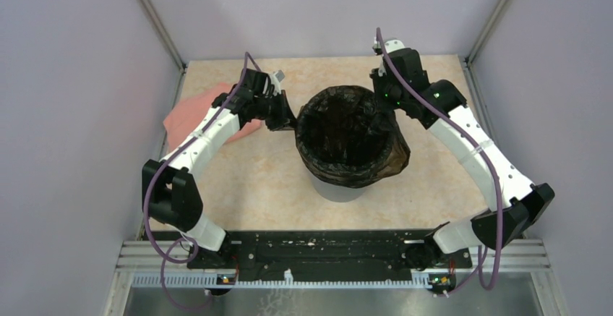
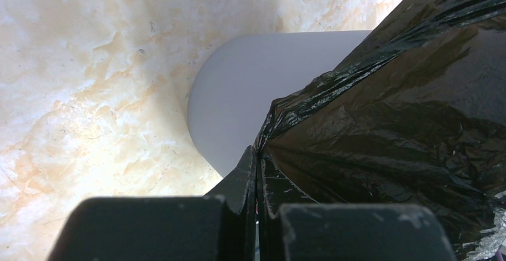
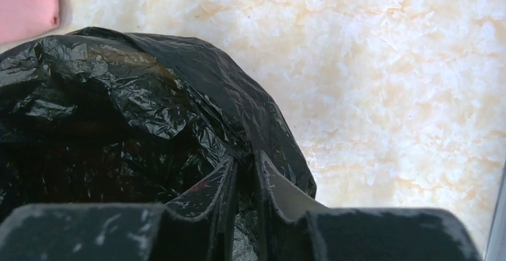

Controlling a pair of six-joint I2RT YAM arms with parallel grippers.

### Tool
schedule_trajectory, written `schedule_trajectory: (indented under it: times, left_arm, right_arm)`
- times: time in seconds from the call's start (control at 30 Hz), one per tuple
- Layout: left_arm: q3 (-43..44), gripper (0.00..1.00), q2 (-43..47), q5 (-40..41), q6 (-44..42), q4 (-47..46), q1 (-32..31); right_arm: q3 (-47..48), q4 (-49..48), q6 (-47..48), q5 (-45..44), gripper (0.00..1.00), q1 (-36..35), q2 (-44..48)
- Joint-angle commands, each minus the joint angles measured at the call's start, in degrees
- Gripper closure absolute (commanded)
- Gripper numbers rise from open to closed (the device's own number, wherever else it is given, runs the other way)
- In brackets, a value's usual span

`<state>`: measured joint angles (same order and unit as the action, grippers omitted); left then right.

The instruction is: Put the trash bags into the trash bin

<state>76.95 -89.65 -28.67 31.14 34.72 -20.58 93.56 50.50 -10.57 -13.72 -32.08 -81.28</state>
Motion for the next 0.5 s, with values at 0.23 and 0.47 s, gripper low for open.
schedule_trajectory:
  times: [0.23,0.47]
  left_arm:
    - [1.18,1.00,-0.54,0.09,-0.60,-0.92,-0.23]
    - [-1.64,1.00,0.33,0.89,0.68,-2.12,-0.24]
  right_arm:
    - [3.26,-1.82,-4.41,1.73,0.99,6.27,-3.11]
    - [-5.25,-8.56,-9.91,17.22,1.00,13.97,-1.22]
